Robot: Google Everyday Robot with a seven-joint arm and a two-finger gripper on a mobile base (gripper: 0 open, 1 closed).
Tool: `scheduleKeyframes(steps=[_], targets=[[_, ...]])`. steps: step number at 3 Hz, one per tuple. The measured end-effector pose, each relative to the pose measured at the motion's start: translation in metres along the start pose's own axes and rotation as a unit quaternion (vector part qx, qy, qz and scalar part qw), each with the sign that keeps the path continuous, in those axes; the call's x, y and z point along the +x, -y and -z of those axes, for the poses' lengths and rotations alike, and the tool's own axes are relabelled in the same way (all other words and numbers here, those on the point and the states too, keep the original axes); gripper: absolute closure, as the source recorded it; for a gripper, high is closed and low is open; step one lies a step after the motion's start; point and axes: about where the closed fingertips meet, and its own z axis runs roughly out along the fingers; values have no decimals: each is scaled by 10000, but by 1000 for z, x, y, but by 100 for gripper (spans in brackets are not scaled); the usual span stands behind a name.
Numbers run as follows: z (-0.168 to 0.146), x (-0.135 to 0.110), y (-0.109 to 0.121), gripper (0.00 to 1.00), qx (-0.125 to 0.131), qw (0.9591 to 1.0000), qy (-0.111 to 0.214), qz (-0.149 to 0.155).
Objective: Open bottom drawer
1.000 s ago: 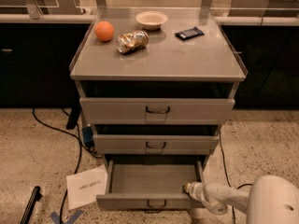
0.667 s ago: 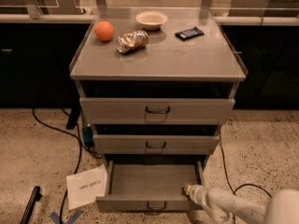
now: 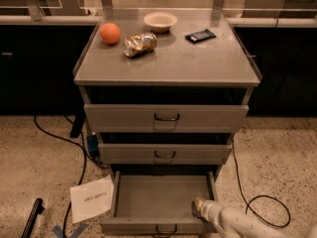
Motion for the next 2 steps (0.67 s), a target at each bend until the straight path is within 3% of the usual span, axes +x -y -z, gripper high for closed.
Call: scheduleKeyframes(steps=[1,2], targets=[[24,21,-22,100,31,9973,625,379],[43,-11,-21,81,60,9927,1124,434]])
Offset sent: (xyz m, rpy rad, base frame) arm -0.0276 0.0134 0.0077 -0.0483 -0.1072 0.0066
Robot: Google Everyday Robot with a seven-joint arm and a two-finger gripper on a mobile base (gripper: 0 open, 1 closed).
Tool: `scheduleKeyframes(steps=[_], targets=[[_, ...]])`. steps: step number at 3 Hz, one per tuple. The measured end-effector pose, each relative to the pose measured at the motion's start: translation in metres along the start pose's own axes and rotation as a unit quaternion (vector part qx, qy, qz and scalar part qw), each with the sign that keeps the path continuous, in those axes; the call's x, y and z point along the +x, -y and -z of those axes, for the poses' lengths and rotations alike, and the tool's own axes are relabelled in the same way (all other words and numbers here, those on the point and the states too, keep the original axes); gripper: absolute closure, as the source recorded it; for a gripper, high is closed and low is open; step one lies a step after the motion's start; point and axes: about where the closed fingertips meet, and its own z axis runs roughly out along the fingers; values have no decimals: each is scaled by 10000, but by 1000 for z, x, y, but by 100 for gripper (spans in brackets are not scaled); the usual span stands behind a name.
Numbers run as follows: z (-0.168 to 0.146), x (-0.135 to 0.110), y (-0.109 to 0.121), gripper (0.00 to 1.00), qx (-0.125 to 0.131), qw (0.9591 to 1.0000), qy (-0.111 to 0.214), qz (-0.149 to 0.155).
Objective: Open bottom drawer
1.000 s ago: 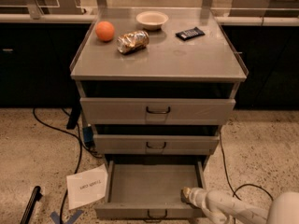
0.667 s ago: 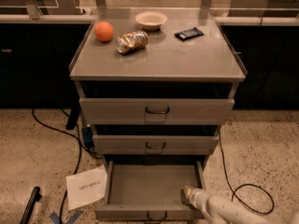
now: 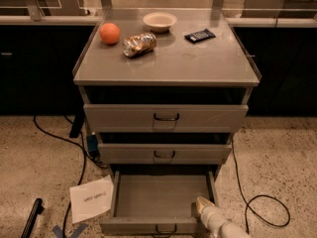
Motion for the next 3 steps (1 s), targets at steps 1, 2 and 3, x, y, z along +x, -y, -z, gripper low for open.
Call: scheduleKeyframes(steps=[1,2,3], targets=[[0,0,0,58,0,10000,1,0],[0,0,0,34,0,10000,0,0],[0,0,0,11,0,10000,0,0]])
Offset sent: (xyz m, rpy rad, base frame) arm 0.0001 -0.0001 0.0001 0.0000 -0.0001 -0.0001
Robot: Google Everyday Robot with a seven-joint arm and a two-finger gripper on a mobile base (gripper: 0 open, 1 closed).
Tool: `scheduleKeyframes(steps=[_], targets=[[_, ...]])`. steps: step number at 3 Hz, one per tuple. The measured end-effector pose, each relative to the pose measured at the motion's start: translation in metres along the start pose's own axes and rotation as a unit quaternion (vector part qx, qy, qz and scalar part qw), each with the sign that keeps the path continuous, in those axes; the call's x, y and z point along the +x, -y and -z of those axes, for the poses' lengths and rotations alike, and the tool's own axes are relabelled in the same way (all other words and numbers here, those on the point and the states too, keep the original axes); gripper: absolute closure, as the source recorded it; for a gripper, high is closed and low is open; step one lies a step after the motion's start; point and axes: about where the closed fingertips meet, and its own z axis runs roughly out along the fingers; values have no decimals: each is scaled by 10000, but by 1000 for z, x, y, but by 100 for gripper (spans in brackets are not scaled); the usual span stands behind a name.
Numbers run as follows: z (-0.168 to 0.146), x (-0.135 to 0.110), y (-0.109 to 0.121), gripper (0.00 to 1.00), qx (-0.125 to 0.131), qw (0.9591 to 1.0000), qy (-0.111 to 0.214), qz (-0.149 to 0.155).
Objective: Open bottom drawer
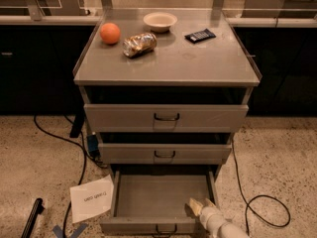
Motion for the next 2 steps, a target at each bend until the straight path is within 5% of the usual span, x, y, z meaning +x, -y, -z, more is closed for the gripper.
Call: scheduleKeyframes(steps=[1,2], targets=[[0,0,0,0,0,10000,0,0],[0,0,0,0,0,10000,0,0]])
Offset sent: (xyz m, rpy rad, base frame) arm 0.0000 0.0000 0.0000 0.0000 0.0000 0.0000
